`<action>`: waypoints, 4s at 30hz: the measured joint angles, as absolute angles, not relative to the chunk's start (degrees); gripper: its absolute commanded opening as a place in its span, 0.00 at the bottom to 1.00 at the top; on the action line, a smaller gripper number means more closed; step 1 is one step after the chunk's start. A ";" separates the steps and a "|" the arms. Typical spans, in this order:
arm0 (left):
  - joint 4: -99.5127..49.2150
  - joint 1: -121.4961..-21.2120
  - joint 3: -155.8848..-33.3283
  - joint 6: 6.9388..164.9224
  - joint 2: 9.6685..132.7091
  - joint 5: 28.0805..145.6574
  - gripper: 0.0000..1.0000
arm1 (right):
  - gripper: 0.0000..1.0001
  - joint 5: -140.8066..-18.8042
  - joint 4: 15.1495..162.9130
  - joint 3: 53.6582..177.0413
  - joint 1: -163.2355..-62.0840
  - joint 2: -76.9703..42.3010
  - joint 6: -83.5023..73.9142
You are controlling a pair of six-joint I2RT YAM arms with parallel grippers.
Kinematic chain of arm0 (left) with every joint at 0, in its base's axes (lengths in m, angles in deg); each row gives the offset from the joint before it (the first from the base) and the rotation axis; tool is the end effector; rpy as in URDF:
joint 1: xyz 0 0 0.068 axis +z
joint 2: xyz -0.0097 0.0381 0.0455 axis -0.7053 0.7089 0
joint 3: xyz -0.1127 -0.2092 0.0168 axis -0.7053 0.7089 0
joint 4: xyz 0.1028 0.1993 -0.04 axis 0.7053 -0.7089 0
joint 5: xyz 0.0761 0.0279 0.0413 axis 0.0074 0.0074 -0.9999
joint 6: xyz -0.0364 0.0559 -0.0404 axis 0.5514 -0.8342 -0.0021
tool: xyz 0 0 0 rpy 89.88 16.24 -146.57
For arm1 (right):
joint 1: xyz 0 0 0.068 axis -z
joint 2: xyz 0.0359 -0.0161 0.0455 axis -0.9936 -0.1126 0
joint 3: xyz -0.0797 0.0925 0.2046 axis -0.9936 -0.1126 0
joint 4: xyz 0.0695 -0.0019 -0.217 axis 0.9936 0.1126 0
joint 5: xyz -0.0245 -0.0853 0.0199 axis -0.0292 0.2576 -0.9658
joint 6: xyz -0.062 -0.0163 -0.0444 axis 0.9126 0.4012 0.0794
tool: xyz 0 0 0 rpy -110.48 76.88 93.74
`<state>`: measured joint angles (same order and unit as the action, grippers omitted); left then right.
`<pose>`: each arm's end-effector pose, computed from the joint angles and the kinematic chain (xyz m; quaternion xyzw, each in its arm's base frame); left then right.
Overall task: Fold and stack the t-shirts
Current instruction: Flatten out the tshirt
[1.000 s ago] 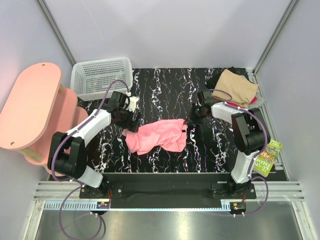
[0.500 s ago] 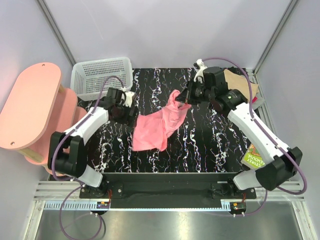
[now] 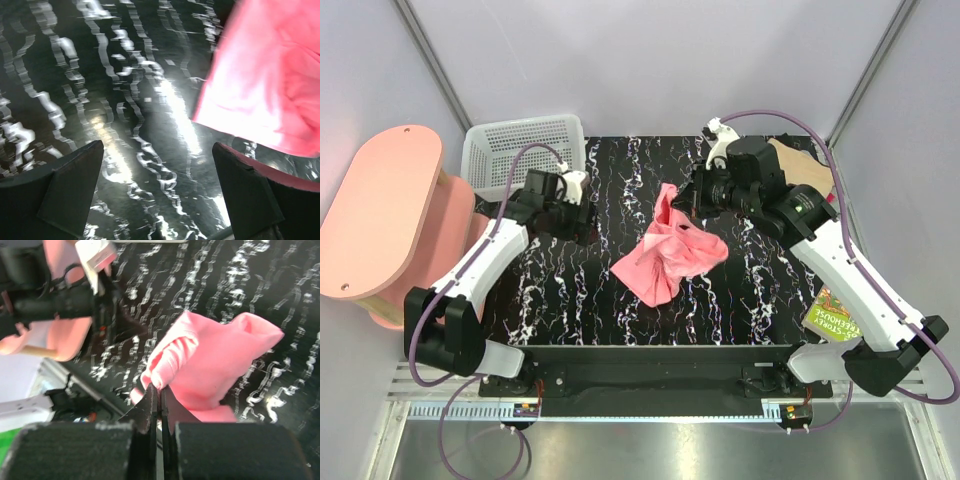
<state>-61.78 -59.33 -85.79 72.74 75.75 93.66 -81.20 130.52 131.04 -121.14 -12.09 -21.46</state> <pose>0.2709 -0.0879 0.2281 0.1740 0.9196 -0.1597 0.3139 0.2111 0.1758 0.3856 -0.1454 0.8366 0.3239 0.4171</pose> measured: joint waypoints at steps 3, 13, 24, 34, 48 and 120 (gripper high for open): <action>-61.86 -63.36 -85.83 73.20 76.03 94.31 0.95 | 0.00 -77.64 133.52 132.09 -121.12 -12.37 -20.70; -62.32 -78.39 -88.96 73.82 80.80 95.16 0.95 | 0.00 -72.79 139.94 154.65 -121.07 -17.38 -17.16; -63.02 -78.04 -89.77 75.63 84.86 92.69 0.93 | 0.00 -68.98 145.52 156.57 -121.07 -19.91 -16.35; -60.95 -47.31 -86.23 80.02 67.44 94.46 0.92 | 0.00 -71.87 151.64 197.91 -138.32 -46.71 -13.81; -61.03 -41.61 -80.74 84.09 59.14 101.18 0.92 | 0.00 -71.43 149.03 200.79 -154.93 -34.86 -11.19; -69.97 -114.61 -73.46 54.63 79.29 77.39 0.00 | 0.00 -59.80 141.56 142.37 -109.16 -33.83 -17.79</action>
